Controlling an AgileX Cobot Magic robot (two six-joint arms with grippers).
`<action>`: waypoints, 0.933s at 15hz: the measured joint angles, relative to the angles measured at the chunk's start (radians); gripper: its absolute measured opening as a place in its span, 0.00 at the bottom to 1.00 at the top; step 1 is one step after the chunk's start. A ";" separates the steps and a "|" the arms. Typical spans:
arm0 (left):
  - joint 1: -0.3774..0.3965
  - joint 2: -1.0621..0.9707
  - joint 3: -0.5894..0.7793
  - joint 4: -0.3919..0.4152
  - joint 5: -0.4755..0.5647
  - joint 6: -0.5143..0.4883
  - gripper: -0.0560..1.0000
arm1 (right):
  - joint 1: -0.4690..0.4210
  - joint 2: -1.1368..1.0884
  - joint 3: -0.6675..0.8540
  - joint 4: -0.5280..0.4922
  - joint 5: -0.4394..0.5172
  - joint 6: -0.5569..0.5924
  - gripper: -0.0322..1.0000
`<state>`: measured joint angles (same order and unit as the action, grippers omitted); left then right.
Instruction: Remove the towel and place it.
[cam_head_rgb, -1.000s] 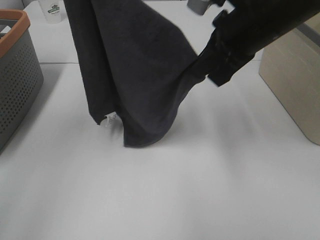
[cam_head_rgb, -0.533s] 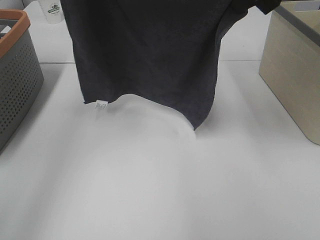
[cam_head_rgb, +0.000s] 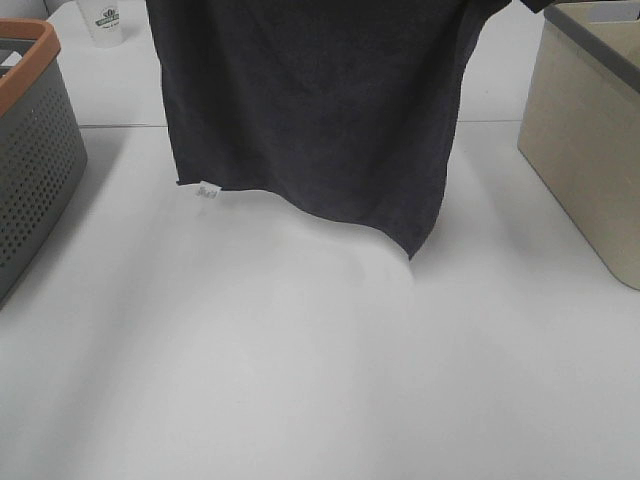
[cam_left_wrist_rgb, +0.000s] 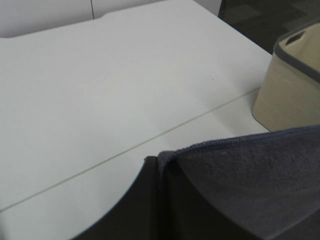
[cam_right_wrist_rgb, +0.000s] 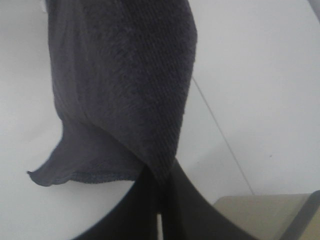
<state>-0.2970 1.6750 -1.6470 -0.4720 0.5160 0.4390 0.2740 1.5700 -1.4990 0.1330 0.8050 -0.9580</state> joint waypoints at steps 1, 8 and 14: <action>0.000 0.007 0.000 0.000 -0.025 0.004 0.05 | 0.000 0.015 0.000 -0.050 -0.024 -0.046 0.05; 0.059 0.148 0.000 -0.035 -0.297 0.047 0.05 | 0.000 0.193 -0.048 -0.228 -0.470 -0.116 0.05; 0.128 0.294 -0.105 -0.047 -0.467 0.051 0.05 | 0.008 0.478 -0.367 -0.391 -0.613 -0.116 0.05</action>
<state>-0.1690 1.9690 -1.7520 -0.5190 0.0490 0.4900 0.2820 2.0480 -1.8660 -0.2580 0.1920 -1.0740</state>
